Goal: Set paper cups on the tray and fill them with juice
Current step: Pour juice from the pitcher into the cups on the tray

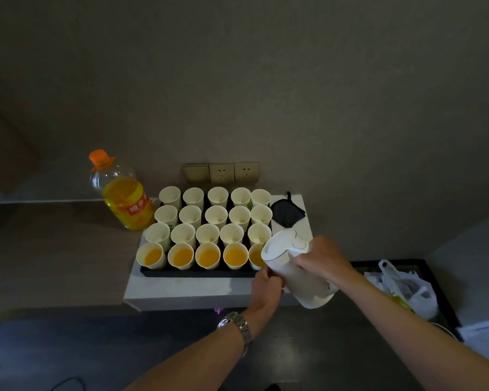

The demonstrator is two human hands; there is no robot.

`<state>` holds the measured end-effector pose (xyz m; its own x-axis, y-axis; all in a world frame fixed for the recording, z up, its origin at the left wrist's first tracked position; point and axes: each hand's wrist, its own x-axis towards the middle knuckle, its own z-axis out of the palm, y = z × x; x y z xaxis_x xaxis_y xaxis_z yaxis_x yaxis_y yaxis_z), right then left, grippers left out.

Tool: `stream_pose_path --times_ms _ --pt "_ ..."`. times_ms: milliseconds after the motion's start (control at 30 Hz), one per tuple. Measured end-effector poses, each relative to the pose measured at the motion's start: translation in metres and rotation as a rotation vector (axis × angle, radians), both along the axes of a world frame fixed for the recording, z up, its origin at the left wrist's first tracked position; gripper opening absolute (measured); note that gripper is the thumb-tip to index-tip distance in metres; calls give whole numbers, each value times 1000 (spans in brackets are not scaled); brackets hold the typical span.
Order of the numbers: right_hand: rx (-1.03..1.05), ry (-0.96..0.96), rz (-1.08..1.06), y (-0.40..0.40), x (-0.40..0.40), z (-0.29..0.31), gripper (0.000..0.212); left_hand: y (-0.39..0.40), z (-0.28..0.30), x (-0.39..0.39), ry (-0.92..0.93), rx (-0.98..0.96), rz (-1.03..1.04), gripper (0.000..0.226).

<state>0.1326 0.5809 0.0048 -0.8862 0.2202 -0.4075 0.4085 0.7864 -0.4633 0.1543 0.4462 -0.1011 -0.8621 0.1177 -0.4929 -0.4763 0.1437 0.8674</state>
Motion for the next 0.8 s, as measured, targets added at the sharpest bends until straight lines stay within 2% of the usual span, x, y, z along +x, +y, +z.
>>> stream_pose_path --times_ms 133,267,700,800 --pt "-67 8 -25 10 -5 0 21 5 4 -2 64 -53 23 39" --pt "-102 28 -8 16 -9 3 25 7 10 -7 99 -91 47 44" --pt "-172 94 22 35 -30 13 29 21 42 -23 157 -34 157 43" --pt "-174 94 26 39 -37 14 20 24 46 -28 164 -52 153 42"
